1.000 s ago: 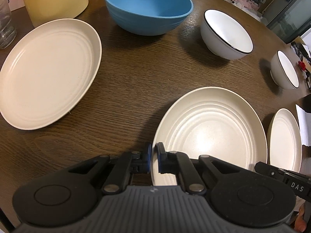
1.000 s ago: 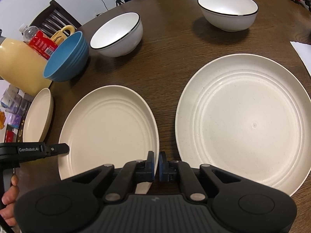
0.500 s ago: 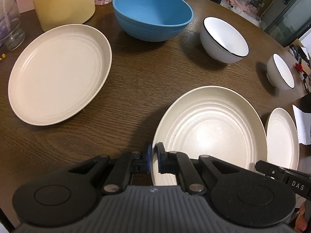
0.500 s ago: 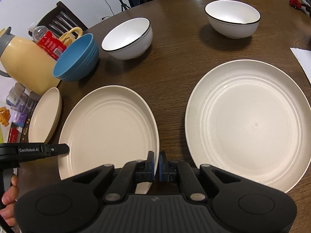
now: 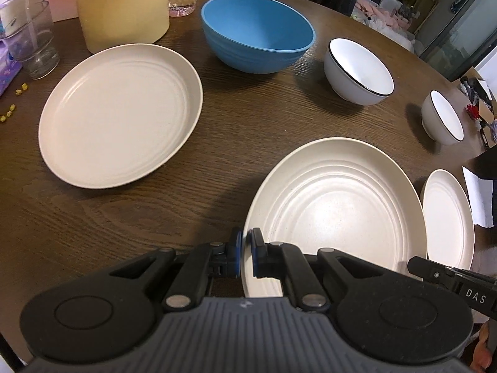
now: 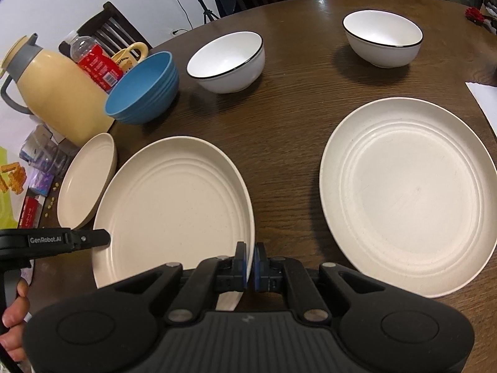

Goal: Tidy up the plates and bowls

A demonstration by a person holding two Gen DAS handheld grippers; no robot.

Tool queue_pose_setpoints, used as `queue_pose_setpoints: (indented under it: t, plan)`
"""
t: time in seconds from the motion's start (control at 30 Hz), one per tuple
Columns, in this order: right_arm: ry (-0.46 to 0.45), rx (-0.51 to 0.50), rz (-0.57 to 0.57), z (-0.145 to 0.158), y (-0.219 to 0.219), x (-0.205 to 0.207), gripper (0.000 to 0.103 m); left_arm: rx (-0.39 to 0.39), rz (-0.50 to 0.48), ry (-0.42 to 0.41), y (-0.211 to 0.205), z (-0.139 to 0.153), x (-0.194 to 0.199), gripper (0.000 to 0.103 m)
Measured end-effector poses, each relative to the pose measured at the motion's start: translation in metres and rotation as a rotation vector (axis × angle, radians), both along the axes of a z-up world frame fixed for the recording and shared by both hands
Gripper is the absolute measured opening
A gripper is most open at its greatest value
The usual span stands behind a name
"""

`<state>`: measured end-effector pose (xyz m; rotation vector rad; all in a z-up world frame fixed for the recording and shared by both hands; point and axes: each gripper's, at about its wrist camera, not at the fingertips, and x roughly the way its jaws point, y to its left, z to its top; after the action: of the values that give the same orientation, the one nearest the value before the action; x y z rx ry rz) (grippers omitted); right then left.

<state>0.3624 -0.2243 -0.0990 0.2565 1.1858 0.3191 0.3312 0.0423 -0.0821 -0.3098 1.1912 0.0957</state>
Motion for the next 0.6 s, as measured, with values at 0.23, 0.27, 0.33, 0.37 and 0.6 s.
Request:
queue_pose_setpoints:
  t: [0.23, 0.27, 0.33, 0.37, 0.6]
  plan:
    - [-0.007, 0.001, 0.004, 0.005, 0.005, -0.013, 0.004, 0.001, 0.000, -0.010, 0.007, 0.005, -0.013, 0.007]
    - [-0.007, 0.000, 0.004, 0.005, 0.006, -0.015, 0.005, 0.000, -0.001, -0.011, 0.008, 0.005, -0.015, 0.007]
    - [-0.009, 0.001, 0.005, 0.006, 0.008, -0.019, 0.005, 0.000, -0.001, -0.012, 0.010, 0.006, -0.019, 0.007]
    - [-0.010, 0.000, 0.004, 0.007, 0.010, -0.021, 0.005, 0.001, -0.002, -0.013, 0.011, 0.006, -0.020, 0.007]
    - [-0.008, -0.001, 0.003, 0.007, 0.015, -0.031, 0.005, 0.000, -0.013, -0.018, 0.018, 0.008, -0.033, 0.007]
